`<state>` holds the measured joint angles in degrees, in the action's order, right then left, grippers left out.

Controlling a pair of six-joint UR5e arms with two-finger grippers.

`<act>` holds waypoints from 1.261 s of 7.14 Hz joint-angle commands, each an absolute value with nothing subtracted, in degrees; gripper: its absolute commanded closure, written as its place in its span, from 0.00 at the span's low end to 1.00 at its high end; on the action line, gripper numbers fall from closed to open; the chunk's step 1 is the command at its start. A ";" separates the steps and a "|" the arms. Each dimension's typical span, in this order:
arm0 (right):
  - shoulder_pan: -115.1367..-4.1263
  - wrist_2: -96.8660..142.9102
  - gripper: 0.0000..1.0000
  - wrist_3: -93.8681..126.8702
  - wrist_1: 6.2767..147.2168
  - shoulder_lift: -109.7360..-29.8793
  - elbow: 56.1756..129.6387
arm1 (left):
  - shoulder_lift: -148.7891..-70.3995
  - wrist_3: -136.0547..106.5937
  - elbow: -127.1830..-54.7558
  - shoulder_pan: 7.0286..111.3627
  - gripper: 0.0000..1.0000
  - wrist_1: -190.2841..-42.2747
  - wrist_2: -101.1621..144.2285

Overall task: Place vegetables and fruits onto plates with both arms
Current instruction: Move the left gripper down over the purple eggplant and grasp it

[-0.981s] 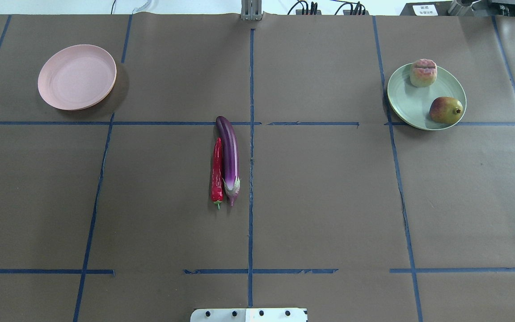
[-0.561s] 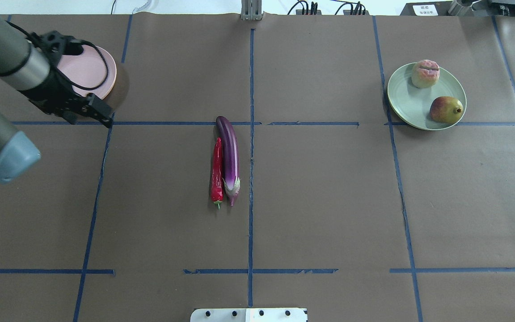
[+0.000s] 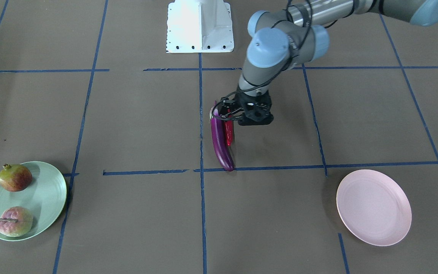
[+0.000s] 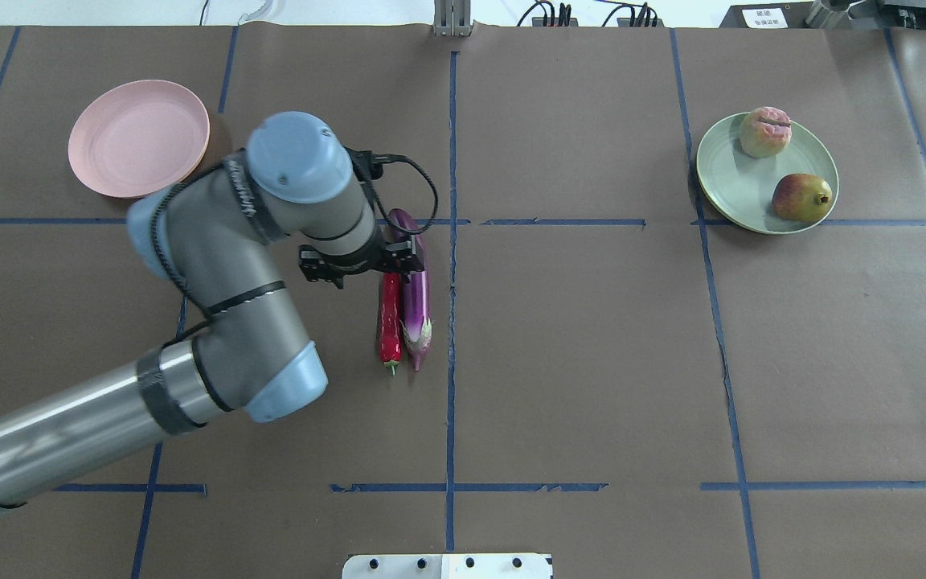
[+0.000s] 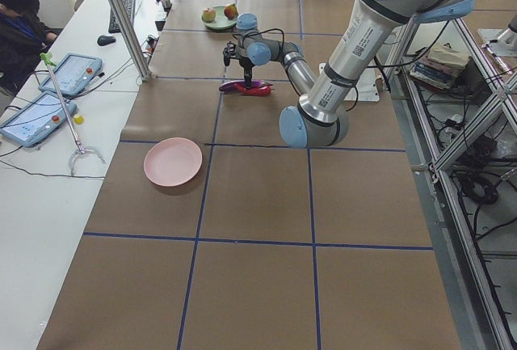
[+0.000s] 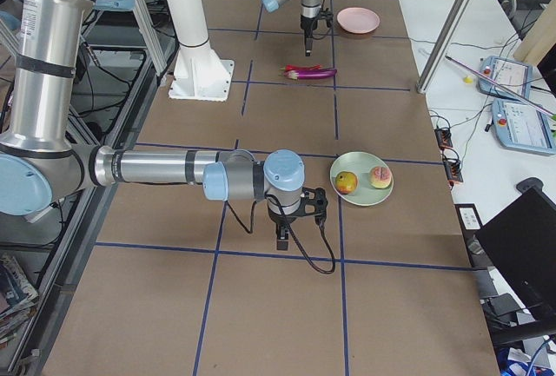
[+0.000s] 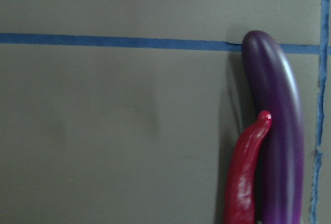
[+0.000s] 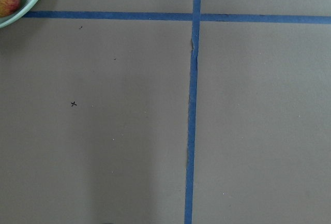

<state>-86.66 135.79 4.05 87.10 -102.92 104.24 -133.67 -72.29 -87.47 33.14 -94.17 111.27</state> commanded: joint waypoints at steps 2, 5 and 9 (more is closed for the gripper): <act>-86.66 135.70 0.00 4.04 87.10 -103.01 104.24 | -139.04 -74.53 -80.33 29.18 0.19 -94.31 107.40; -86.66 135.53 0.00 4.04 87.10 -103.01 104.06 | -138.96 -74.44 -79.28 28.48 0.35 -94.39 107.40; -86.66 135.53 0.00 4.04 87.10 -103.01 103.97 | -139.13 -74.36 -81.98 32.14 1.00 -94.48 107.66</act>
